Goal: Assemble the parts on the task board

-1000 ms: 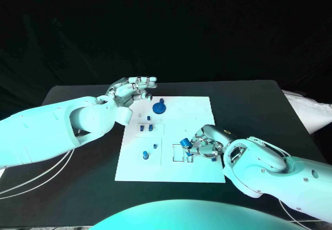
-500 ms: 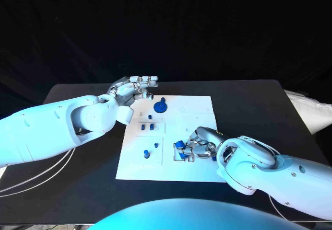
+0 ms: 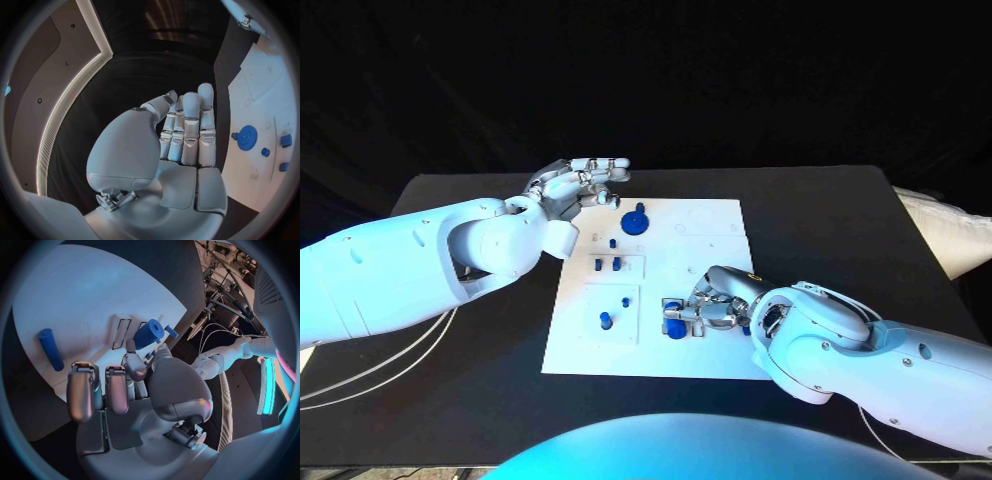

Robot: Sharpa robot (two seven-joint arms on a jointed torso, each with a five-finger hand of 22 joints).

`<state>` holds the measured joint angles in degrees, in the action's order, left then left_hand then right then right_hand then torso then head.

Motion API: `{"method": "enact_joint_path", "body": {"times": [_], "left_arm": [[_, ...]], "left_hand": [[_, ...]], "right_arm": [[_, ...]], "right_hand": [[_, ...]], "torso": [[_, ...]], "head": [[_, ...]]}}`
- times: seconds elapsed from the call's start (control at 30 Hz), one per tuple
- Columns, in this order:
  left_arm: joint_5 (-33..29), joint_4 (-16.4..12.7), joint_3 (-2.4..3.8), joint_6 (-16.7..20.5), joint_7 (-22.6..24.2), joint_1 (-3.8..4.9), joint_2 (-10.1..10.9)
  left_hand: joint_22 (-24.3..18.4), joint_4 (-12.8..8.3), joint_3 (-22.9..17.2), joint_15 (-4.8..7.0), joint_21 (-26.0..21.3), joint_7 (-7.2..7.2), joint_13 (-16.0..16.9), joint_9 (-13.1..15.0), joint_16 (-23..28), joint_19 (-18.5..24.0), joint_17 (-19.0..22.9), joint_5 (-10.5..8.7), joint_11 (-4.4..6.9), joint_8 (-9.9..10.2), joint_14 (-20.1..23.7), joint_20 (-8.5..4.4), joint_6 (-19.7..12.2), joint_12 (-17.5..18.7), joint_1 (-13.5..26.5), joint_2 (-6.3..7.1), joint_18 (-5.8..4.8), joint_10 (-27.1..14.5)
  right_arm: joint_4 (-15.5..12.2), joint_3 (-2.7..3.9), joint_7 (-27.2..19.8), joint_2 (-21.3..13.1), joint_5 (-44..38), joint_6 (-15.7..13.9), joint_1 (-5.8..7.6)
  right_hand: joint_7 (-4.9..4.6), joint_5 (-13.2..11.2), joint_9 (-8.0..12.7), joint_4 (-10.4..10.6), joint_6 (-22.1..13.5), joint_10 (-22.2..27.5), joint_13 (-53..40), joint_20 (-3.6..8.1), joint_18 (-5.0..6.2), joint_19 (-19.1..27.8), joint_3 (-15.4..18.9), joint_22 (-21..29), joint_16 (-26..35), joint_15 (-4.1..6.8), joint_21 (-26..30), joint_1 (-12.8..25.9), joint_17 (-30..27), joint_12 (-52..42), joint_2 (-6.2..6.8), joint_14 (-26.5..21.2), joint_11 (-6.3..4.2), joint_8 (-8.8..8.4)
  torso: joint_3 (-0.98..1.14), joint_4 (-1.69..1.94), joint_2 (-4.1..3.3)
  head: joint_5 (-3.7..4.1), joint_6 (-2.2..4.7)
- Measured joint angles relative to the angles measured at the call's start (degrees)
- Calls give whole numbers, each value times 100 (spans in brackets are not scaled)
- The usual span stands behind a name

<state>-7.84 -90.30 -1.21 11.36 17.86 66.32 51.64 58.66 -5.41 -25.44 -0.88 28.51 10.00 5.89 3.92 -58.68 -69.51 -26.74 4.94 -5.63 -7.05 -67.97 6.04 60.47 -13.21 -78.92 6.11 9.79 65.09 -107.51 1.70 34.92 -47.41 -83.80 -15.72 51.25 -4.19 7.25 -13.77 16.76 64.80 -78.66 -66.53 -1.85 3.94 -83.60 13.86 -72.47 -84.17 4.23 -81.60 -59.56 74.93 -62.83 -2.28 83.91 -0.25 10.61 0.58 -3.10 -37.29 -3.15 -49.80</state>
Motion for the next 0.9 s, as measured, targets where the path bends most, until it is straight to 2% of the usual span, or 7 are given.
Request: {"method": "enact_joint_path", "body": {"times": [0.07,0.23,0.4,0.5,0.57,0.83,0.9], "left_arm": [[0,0,0,-2,-2,0,0],[0,0,0,-9,-8,0,1],[0,0,0,-17,-14,0,2],[0,0,0,-23,-17,0,2],[0,0,0,-25,-18,0,2],[1,1,0,-34,-25,0,2],[1,1,0,-35,-26,0,3]], "left_hand": [[-6,-14,14,16,0,0,0,0,-9,0,5,0,-17,0,17,0,0,0,0,0,0,-18],[-7,-14,14,16,-22,20,0,0,-9,0,5,0,-18,0,17,0,-21,0,0,0,0,-18],[-12,3,31,16,-22,20,0,0,-9,0,11,0,-18,0,17,0,-21,0,0,0,0,-18],[-12,3,31,16,-22,20,0,0,-9,0,11,0,-18,0,17,0,-21,0,0,0,0,-18],[-12,3,31,16,-21,20,0,0,-9,0,11,0,-18,0,18,0,-21,0,0,0,1,-18],[-11,3,31,15,-21,20,0,0,-9,0,11,0,-18,0,17,0,-21,0,0,0,1,-18],[-11,3,31,15,-21,19,-1,0,-9,0,10,0,-18,0,17,0,-21,0,0,0,1,-18]], "right_arm": [[0,0,2,0,-40,0,0],[-4,0,4,-9,-143,-2,0],[-13,0,4,-9,-240,10,0],[-15,0,4,3,-298,48,0],[-12,-1,4,19,-332,76,0],[40,0,4,85,-473,118,5],[41,-1,3,83,-491,111,4]], "right_hand": [[0,-118,-18,1,0,0,30,0,0,0,60,7,17,0,0,70,0,54,43,0,0,0],[0,-137,-48,-2,0,0,35,-22,0,23,58,7,17,0,0,60,0,54,89,0,0,0],[1,73,-120,-431,0,0,-13,-22,0,22,-145,-18,17,-1,0,-909,-1,55,106,0,0,-22],[0,-54,-154,-707,0,0,-41,-22,0,23,-275,-58,17,-1,0,-1407,-1,55,82,0,0,-22],[1,-139,-171,-806,0,0,-54,-22,0,22,-315,-84,17,-1,0,-1558,-1,55,87,0,0,-22],[1,-194,-206,-887,1,-3,-93,-22,0,22,-367,-133,-6,-2,-21,-1699,-2,64,38,1,0,4],[1,-112,-206,-865,1,-24,-96,-22,0,22,-383,-137,-6,-2,-29,-1646,-2,65,-13,1,-21,4]], "torso": [[1,1,0],[4,4,-2],[4,7,-5],[4,9,-5],[4,10,-5],[6,18,-9],[6,19,-9]], "head": [[2,3],[5,7],[10,1],[10,-3],[12,-8],[14,-18],[12,-19]]}}
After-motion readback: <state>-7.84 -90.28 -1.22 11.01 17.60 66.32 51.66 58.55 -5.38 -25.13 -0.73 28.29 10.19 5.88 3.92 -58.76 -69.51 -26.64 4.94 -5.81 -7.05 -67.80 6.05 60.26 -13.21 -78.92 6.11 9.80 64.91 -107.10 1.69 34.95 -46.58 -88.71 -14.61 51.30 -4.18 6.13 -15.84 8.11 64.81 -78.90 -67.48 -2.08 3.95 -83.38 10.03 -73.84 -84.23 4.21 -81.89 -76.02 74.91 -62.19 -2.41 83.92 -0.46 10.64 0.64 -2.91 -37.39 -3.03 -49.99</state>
